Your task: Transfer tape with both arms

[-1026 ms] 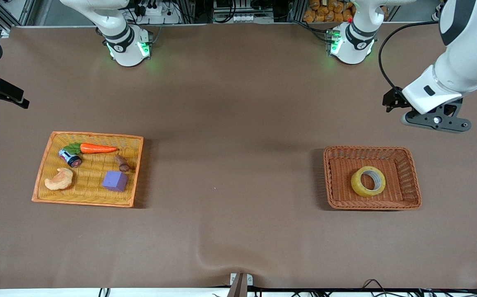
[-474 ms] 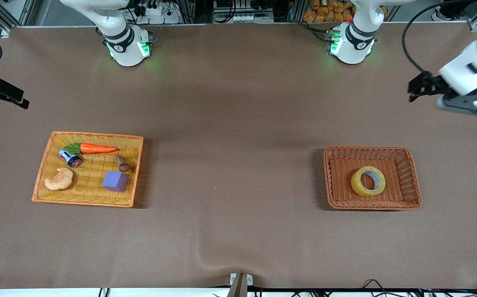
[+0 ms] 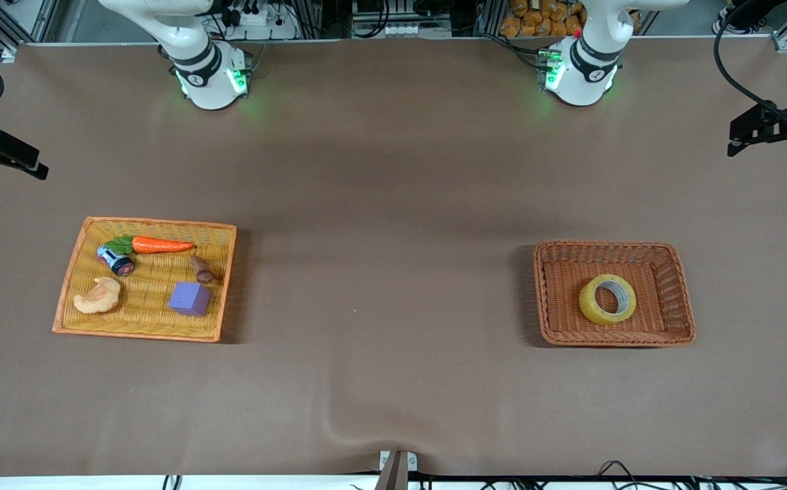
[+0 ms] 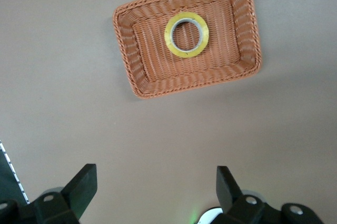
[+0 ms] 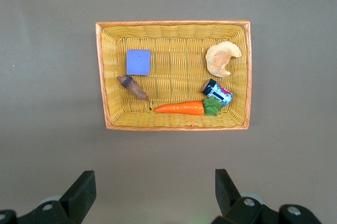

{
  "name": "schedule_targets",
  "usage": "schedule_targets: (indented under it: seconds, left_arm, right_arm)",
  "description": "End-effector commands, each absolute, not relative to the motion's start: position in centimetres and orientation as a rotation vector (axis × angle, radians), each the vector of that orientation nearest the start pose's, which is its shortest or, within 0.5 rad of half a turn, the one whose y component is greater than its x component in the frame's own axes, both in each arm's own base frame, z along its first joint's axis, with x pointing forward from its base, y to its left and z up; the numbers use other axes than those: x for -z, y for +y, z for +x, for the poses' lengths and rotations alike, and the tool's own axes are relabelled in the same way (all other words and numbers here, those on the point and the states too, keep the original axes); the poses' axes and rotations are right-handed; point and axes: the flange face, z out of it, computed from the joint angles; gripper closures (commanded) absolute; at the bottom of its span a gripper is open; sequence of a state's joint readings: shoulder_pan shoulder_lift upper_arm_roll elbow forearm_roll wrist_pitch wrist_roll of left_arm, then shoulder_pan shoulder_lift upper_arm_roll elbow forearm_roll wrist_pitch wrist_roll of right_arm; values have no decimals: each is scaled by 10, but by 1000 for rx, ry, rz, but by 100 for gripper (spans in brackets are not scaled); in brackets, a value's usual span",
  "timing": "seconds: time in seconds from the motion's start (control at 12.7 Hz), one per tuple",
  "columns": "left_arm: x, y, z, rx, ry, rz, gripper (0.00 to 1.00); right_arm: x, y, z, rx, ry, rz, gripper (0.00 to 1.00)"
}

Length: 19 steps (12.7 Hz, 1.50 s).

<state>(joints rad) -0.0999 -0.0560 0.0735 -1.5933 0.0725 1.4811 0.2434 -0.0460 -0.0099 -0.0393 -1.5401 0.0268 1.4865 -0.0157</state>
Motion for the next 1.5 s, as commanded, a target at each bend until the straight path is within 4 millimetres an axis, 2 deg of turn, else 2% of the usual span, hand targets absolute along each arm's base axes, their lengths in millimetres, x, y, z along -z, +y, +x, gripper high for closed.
schedule_targets:
  seconds: [0.0, 0.24, 0.39, 0.71, 1.42]
  left_arm:
    - [-636, -15, 525, -119, 417, -3042, 0]
    - [-635, -22, 525, -123, 408, -3044, 0]
    - [-634, -32, 524, -119, 192, -3081, 0]
    - [-632, -43, 524, -120, 33, -3084, 0]
    - [-630, -53, 525, -124, 48, -3094, 0]
  right_arm:
    - [-640, -44, 541, -66, 129, -3116, 0]
    - [-640, -45, 541, -66, 132, -3116, 0]
    - [-640, -45, 541, -66, 132, -3116, 0]
    - [-639, -45, 541, -68, 132, -3116, 0]
    - [-640, -47, 541, -65, 137, -3116, 0]
